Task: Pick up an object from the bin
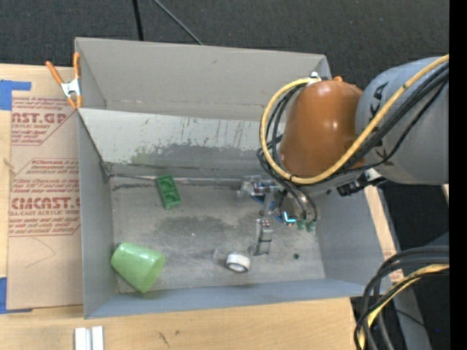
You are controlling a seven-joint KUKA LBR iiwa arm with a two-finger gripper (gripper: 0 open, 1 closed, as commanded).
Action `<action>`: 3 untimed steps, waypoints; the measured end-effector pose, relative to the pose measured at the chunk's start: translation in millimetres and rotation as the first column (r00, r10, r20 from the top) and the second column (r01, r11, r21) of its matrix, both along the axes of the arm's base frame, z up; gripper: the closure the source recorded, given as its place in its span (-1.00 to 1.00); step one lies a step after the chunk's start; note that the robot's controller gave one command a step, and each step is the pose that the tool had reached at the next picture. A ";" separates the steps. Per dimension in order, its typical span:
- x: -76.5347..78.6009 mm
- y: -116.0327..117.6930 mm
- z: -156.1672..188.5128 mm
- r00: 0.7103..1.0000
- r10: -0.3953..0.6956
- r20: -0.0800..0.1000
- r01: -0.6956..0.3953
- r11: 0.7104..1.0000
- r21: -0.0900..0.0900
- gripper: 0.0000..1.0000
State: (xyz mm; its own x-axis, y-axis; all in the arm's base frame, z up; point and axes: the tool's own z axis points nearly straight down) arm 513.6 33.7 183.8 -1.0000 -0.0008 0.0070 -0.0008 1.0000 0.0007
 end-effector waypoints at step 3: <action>-25.7 -0.2 -112.9 0.876 0.482 0.013 -0.482 0.876 -0.001 1.00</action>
Offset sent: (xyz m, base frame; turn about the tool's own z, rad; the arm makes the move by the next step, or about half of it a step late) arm -0.0283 -0.0034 -0.0820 -0.1068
